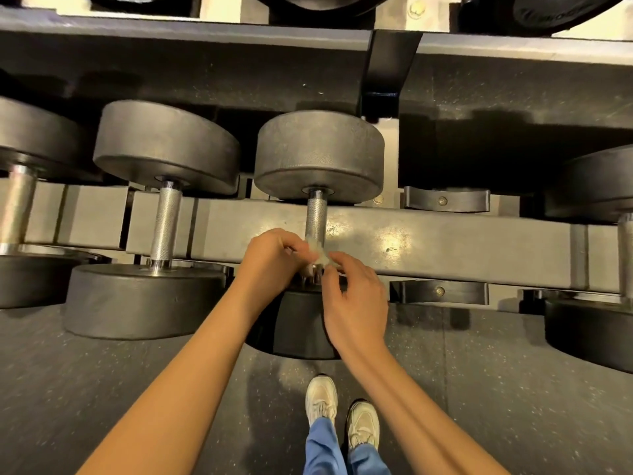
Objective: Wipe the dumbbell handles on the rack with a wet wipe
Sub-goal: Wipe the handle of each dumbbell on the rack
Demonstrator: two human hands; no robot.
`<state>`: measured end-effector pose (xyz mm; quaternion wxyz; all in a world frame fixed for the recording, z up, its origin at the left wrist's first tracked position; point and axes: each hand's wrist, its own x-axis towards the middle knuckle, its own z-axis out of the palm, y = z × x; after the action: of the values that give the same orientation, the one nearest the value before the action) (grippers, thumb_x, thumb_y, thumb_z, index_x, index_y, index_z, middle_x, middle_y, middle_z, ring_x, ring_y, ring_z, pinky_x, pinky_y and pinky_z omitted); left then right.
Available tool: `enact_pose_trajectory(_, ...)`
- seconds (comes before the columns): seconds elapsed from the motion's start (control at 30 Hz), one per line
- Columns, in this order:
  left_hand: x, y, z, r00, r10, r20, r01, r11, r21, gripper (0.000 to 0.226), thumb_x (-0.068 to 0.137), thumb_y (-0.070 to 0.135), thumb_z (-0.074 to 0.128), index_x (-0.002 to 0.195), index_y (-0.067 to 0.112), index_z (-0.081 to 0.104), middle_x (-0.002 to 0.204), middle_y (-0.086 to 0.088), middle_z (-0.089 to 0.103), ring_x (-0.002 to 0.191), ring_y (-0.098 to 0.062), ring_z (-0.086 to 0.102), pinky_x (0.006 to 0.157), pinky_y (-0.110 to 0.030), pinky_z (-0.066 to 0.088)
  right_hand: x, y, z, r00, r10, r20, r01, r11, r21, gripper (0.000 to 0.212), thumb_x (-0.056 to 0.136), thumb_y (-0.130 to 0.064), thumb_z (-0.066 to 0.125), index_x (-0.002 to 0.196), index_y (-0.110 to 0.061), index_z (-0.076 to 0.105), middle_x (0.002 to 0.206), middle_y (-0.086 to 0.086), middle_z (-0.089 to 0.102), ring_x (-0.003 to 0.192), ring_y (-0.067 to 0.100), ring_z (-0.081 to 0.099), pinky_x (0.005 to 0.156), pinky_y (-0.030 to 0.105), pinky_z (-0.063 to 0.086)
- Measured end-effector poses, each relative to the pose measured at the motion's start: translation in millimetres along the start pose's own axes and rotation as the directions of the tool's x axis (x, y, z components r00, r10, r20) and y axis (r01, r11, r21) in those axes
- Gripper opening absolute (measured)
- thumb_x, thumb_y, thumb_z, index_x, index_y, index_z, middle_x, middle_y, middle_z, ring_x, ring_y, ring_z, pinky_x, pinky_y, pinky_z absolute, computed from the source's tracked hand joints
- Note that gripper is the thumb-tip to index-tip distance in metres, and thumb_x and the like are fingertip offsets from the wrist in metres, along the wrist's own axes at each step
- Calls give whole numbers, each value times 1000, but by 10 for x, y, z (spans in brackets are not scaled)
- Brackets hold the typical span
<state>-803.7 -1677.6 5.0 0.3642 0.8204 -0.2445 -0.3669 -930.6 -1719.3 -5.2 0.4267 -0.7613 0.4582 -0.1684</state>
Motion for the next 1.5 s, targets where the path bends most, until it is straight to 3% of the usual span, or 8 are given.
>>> enact_pose_trajectory(0.2, -68, 30, 12, 994, 79, -75, -86, 992, -93, 6, 84, 13, 71, 80, 13, 75, 81, -2, 72, 79, -15, 67, 80, -28, 53, 327, -54, -137, 959, 43, 279, -127, 949, 287, 25, 94, -26, 59, 117, -23, 66, 106, -13, 66, 96, 3, 62, 86, 16, 48)
enact_pose_trajectory(0.37, -101, 47, 26, 980, 123, -158, -134, 989, -59, 19, 90, 16, 62, 81, 28, 72, 78, 10, 71, 77, -7, 65, 74, -20, 49, 576, -45, -86, 954, 73, 292, -180, 917, 357, 10, 84, -6, 69, 88, -15, 70, 83, 6, 69, 81, 26, 67, 75, 37, 58)
enact_pose_trajectory(0.6, -138, -48, 101, 893, 37, -448, -135, 973, -188, 23, 96, 20, 49, 85, 38, 58, 88, 8, 63, 90, -10, 59, 83, -25, 46, 893, -107, 112, 996, -26, -91, 35, 995, 93, 16, 89, -11, 56, 89, -17, 71, 86, -8, 68, 77, 5, 59, 70, 12, 43)
enact_pose_trajectory(0.7, -143, -25, 101, 891, 25, -454, -115, 978, -172, 28, 97, 20, 48, 80, 42, 54, 89, 14, 62, 90, -5, 57, 83, -23, 44, 928, -81, 176, 996, -90, -4, 90, 996, -26, 22, 92, -14, 51, 83, -19, 71, 84, 0, 68, 78, 14, 59, 70, 27, 42)
enact_pose_trajectory(1.0, -169, 17, 105, 889, -10, -457, -57, 990, -131, 24, 98, 24, 45, 80, 36, 55, 88, 14, 60, 91, -6, 56, 83, -27, 46, 685, -33, 1, 930, -62, 363, 145, 968, -204, 37, 85, -11, 67, 121, -8, 64, 113, 12, 59, 101, 22, 57, 84, 15, 38)
enact_pose_trajectory(1.3, -136, -44, 116, 890, 15, -456, -61, 994, -86, 25, 97, 22, 42, 83, 13, 60, 82, 2, 60, 84, -16, 55, 75, -34, 46, 988, -85, 242, 964, -246, -97, 232, 964, -131, 14, 82, -4, 64, 93, -1, 73, 80, 10, 61, 72, 12, 45, 65, 13, 28)
enact_pose_trajectory(1.43, -120, -56, 116, 891, 24, -454, -59, 996, -64, 28, 97, 22, 41, 70, 20, 52, 71, 7, 51, 72, -13, 48, 64, -31, 40, 855, -21, 126, 972, -212, 99, 224, 965, -132, 22, 81, -4, 63, 63, -13, 56, 67, 3, 45, 63, 14, 38, 58, 20, 26)
enact_pose_trajectory(1.5, -121, -49, 115, 891, 22, -453, -52, 997, -55, 30, 97, 22, 41, 67, 23, 48, 69, 8, 48, 69, -11, 45, 63, -29, 36, 758, 26, 33, 953, -155, 260, 184, 979, -90, 10, 84, -7, 65, 76, -13, 68, 77, -2, 51, 70, 10, 47, 66, 18, 35)
